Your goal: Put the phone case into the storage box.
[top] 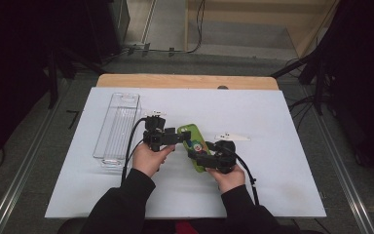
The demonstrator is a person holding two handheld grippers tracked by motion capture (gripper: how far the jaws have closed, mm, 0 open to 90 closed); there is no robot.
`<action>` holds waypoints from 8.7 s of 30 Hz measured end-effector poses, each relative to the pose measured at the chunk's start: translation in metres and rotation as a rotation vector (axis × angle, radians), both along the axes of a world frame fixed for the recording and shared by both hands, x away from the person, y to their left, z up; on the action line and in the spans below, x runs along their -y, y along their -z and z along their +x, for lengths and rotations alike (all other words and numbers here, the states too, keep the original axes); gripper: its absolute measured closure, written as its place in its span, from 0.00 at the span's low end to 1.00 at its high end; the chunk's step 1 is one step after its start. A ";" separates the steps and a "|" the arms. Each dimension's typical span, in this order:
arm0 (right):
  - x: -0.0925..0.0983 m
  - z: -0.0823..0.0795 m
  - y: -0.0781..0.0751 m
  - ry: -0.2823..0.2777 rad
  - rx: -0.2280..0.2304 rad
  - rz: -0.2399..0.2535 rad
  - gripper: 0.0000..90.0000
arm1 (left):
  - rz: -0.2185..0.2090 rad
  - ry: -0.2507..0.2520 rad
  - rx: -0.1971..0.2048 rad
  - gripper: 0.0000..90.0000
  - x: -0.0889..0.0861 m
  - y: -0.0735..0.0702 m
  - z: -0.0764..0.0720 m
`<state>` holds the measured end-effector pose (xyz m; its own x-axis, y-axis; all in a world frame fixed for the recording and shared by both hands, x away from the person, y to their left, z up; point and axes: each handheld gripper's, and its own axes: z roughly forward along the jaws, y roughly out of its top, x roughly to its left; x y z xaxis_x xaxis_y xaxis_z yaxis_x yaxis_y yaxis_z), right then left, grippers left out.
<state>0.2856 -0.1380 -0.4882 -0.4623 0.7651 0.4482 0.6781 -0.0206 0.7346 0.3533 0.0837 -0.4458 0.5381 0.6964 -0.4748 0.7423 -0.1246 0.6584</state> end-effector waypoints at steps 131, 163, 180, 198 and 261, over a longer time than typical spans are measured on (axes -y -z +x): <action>0.051 0.022 -0.074 -0.494 0.167 -0.077 0.13 | -0.193 0.510 0.153 0.87 -0.017 -0.035 -0.002; 0.039 0.042 -0.067 -0.656 0.149 -0.054 0.38 | -0.191 0.646 0.188 0.87 -0.012 -0.036 -0.010; 0.042 0.040 -0.067 -0.761 0.141 -0.010 0.83 | -0.208 0.678 0.193 0.85 -0.015 -0.035 -0.009; 0.044 0.040 -0.074 -0.769 0.029 -0.018 0.83 | -0.222 0.635 0.189 0.57 -0.019 -0.041 -0.011; 0.051 0.048 -0.100 -0.213 -0.109 -0.120 0.83 | 0.009 0.328 0.259 0.33 -0.019 -0.038 -0.008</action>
<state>0.3333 -0.1893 -0.3885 -0.5728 0.7063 0.4160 0.7331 0.2144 0.6454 0.3458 0.1027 -0.4076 0.8328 0.4718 -0.2894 0.4724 -0.3332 0.8160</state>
